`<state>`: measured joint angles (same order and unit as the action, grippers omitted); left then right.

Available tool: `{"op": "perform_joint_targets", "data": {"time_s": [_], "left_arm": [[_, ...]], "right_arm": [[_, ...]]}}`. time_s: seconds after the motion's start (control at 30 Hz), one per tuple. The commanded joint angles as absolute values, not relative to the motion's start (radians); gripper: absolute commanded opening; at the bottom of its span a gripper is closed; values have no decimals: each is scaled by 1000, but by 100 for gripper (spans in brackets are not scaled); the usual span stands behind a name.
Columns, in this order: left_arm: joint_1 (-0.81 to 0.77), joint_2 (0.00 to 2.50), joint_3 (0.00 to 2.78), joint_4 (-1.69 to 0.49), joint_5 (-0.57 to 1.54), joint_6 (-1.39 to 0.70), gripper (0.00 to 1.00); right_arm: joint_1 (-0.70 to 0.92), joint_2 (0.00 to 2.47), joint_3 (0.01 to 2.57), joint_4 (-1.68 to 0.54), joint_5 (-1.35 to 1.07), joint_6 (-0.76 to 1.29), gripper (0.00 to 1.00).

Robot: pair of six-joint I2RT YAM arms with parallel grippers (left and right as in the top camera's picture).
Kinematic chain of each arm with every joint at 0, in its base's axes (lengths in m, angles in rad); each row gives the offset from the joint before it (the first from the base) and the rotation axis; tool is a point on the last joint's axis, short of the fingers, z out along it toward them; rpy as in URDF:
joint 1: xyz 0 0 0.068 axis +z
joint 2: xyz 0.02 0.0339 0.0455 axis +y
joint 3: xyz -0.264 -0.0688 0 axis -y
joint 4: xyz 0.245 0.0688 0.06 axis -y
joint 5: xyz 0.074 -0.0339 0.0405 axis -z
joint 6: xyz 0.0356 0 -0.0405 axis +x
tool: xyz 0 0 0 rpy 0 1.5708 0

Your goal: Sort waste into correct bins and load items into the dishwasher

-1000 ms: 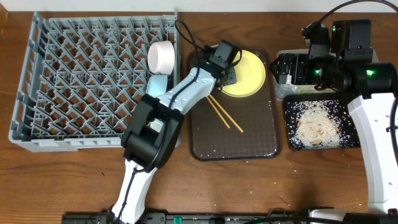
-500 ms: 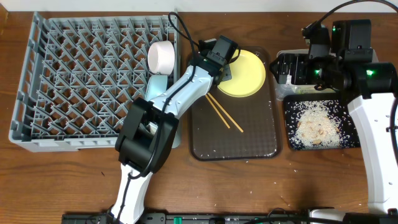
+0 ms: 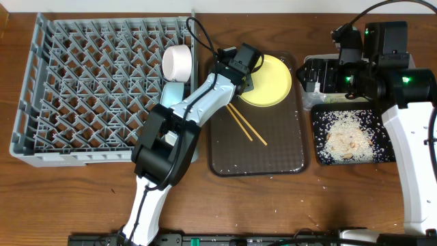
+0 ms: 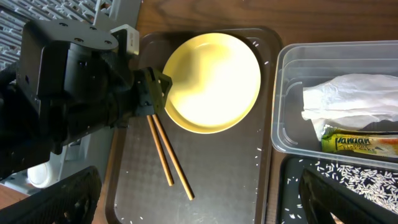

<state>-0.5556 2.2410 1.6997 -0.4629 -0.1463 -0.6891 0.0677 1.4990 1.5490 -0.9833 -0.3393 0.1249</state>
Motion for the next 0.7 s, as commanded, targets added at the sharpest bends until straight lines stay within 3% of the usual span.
{"op": "perform_joint_targets", "data": {"time_s": [0.0,0.33,0.37,0.47,0.5,0.67], "left_arm": [[-567,2286,1697,-455,-167,-732,45],[-570,2317,1697,-432,-166,-739,44],[-570,2317,1697,-432,-166,-739,40],[-570,2317,1697,-432,-166,-739,13],[-570,2316,1697,-432,-166,-739,8],[-567,2304,1697,-432,-166,-736,8]], "right_arm": [[68,1504,1550,-984,-337,126,99],[68,1504,1550,-984,-337,126,99],[68,1504,1550,-984,-337,126,99],[68,1504,1550,-984,-337,126,99],[68,1504,1550,-984,-337,126,99],[68,1504,1550,-984,-337,126,99]]}}
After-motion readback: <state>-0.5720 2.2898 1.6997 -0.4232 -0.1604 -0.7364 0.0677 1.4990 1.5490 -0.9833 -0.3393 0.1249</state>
